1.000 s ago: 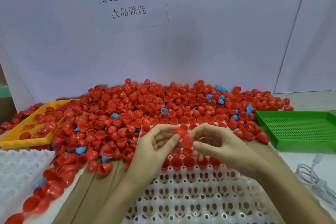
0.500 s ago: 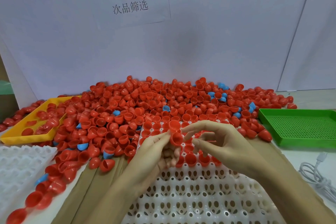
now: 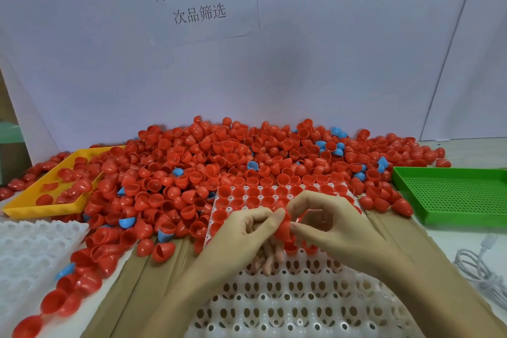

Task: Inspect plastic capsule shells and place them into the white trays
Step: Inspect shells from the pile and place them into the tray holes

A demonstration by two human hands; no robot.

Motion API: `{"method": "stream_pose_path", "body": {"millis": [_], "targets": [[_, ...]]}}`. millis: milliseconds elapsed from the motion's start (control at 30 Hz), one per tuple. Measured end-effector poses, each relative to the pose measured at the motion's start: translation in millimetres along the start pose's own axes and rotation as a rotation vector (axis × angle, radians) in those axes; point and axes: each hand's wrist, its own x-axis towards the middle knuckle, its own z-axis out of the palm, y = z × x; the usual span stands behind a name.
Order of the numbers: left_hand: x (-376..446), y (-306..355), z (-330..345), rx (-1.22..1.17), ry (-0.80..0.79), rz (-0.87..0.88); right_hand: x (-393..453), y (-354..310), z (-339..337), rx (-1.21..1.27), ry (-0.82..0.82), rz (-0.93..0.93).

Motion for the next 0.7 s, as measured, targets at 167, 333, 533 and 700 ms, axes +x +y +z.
{"method": "stream_pose_path", "body": {"millis": [167,333,533,700], "targets": [[2,0,-24,0.136,0.160,0.060,2,8,3,-0.035,0.036,0.053],[6,-19,-48,0.473,0.622,0.224,3,13,3,-0.098,0.040,0.103],[8,-37,-64,0.757,0.759,0.181,7,-12,16,-0.189,-0.020,0.057],[7,-43,-69,0.790,0.731,0.147,10,-28,64,-0.305,-0.184,0.022]]}}
